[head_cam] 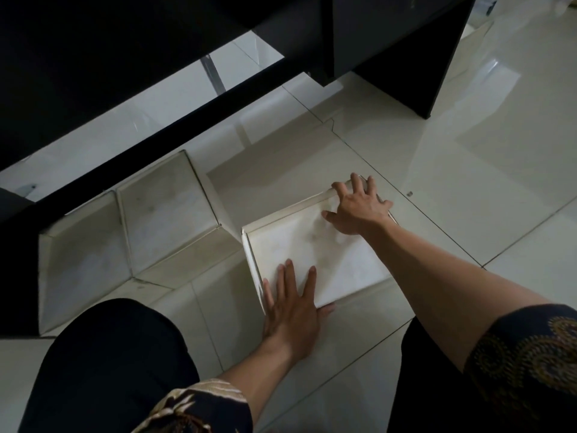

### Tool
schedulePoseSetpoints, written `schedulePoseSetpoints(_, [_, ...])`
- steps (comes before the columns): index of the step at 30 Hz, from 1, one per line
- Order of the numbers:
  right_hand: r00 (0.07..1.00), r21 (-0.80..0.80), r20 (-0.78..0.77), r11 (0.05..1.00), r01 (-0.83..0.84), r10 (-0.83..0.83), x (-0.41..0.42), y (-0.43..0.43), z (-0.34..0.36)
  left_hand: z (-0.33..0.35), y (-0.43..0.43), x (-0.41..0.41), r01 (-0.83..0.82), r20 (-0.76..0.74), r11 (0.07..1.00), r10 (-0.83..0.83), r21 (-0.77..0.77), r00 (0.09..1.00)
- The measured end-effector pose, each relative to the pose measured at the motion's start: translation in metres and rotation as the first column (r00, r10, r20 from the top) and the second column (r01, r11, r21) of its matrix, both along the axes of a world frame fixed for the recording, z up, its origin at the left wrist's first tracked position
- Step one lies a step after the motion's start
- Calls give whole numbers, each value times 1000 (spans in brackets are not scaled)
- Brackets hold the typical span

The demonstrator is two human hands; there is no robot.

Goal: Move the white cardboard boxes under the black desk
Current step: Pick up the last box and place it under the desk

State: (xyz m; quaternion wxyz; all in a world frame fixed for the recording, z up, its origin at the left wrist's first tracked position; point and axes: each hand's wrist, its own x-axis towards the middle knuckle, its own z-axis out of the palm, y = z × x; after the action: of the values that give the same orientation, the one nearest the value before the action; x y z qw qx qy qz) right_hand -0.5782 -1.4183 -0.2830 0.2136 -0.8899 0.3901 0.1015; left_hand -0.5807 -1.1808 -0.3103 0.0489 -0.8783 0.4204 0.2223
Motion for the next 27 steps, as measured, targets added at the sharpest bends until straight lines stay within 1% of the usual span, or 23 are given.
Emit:
schedulePoseSetpoints(8, [986,43,-84,988,149,-145,-16,-2,13,1,-5,23,121,-19,991,-120,56,993])
schedulePoseSetpoints(12, [972,51,-125,977,206,-198,-30,-5,19,0,-11,39,210,22,972,-213,105,977])
schedulePoseSetpoints(14, [960,44,-153,968,246,-237,-36,-6,20,4,-17,55,293,63,945,-304,142,950])
schedulePoseSetpoints(16, [935,7,-222,959,285,-276,-42,-7,20,10,-24,72,378,106,904,-403,199,909])
schedulePoseSetpoints(20, [899,-64,-318,953,297,-302,-59,-5,22,24,-40,102,510,187,797,-582,323,791])
schedulePoseSetpoints(22, [898,-81,-331,957,280,-291,-70,-3,21,31,-47,114,522,233,772,-617,362,751])
schedulePoseSetpoints(24, [909,-97,-322,964,248,-266,-80,-1,22,34,-51,124,479,293,787,-599,389,745])
schedulePoseSetpoints(26, [922,-102,-317,975,200,-222,-91,2,20,33,-51,126,388,354,839,-520,381,777])
schedulePoseSetpoints(27, [927,-80,-317,979,185,-201,-96,5,19,33,-49,121,321,367,883,-440,344,819])
